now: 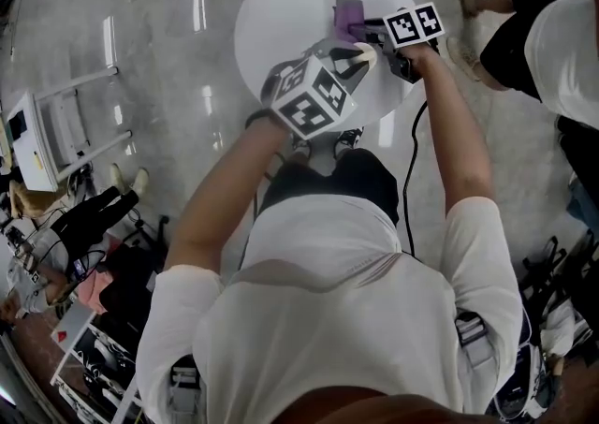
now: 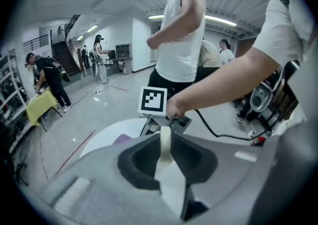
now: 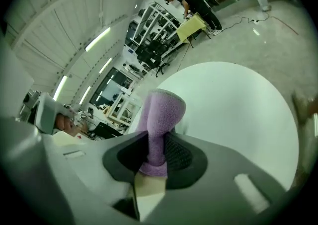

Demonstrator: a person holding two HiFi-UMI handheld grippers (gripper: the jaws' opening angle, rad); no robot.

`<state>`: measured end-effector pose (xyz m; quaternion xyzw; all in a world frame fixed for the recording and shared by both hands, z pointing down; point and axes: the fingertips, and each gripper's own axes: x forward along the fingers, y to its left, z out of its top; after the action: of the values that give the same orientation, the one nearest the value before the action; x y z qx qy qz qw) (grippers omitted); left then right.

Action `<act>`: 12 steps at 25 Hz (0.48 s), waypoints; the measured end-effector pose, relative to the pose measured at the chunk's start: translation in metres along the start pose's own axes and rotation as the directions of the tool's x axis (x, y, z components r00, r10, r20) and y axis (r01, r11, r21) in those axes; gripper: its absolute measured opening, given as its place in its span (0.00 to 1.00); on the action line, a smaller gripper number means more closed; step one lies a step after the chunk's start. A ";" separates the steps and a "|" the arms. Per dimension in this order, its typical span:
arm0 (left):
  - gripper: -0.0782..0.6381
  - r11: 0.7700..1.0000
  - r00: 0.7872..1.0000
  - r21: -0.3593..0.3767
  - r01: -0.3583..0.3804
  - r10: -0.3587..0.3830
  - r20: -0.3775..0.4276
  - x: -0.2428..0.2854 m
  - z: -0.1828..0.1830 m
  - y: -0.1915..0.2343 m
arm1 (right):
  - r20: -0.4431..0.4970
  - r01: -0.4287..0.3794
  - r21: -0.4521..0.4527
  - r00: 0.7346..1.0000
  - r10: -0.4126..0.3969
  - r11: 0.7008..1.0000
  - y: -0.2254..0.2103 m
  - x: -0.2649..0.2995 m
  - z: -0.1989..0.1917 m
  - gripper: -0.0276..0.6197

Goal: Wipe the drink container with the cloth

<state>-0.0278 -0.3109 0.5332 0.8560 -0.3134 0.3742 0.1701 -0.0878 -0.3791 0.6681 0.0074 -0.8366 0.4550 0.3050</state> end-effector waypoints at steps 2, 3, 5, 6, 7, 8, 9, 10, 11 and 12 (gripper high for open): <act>0.20 1.000 1.000 -0.001 0.001 -0.001 0.001 -0.002 -0.002 0.003 | -0.012 0.027 -0.018 1.000 -0.027 0.999 -0.004 0.005 0.001 0.19; 0.20 1.000 1.000 -0.002 0.001 -0.001 0.001 -0.002 -0.002 0.005 | -0.016 0.037 -0.021 0.999 -0.038 0.999 -0.007 0.007 0.001 0.19; 0.20 1.000 1.000 -0.002 0.001 -0.001 -0.001 0.000 -0.002 0.007 | -0.025 0.062 -0.022 0.998 -0.063 0.998 -0.018 0.008 0.001 0.19; 0.20 1.000 1.000 -0.001 0.001 -0.001 -0.003 0.002 -0.002 0.007 | -0.028 0.074 -0.022 0.997 -0.075 0.997 -0.023 0.007 0.001 0.19; 0.20 1.000 1.000 0.001 0.002 -0.002 -0.006 0.003 -0.003 0.007 | -0.029 0.084 -0.023 0.996 -0.085 0.996 -0.026 0.006 0.000 0.19; 0.20 1.000 1.000 0.001 0.003 -0.003 -0.008 0.003 -0.004 0.006 | -0.028 0.096 -0.028 0.995 -0.097 0.995 -0.028 0.005 0.000 0.19; 0.20 1.000 1.000 0.001 0.005 -0.005 -0.010 0.002 -0.005 0.005 | -0.024 0.111 -0.036 0.993 -0.112 0.993 -0.029 0.004 -0.001 0.19; 0.20 1.000 1.000 -0.001 0.008 -0.008 -0.012 0.000 -0.007 0.004 | -0.016 0.125 -0.038 0.992 -0.126 0.991 -0.029 0.002 0.000 0.19; 0.20 1.000 1.000 -0.002 0.012 -0.012 -0.013 -0.002 -0.008 0.003 | 0.004 0.132 -0.024 0.991 -0.132 0.991 -0.028 -0.001 0.002 0.19; 0.20 1.000 1.000 -0.001 0.016 -0.016 -0.015 -0.004 -0.009 0.003 | 0.042 0.124 0.011 0.991 -0.124 0.992 -0.025 -0.006 0.007 0.19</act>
<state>-0.0361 -0.3068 0.5365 0.8555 -0.3057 0.3792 0.1757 -0.0795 -0.4008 0.6813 0.0702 -0.8391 0.4382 0.3147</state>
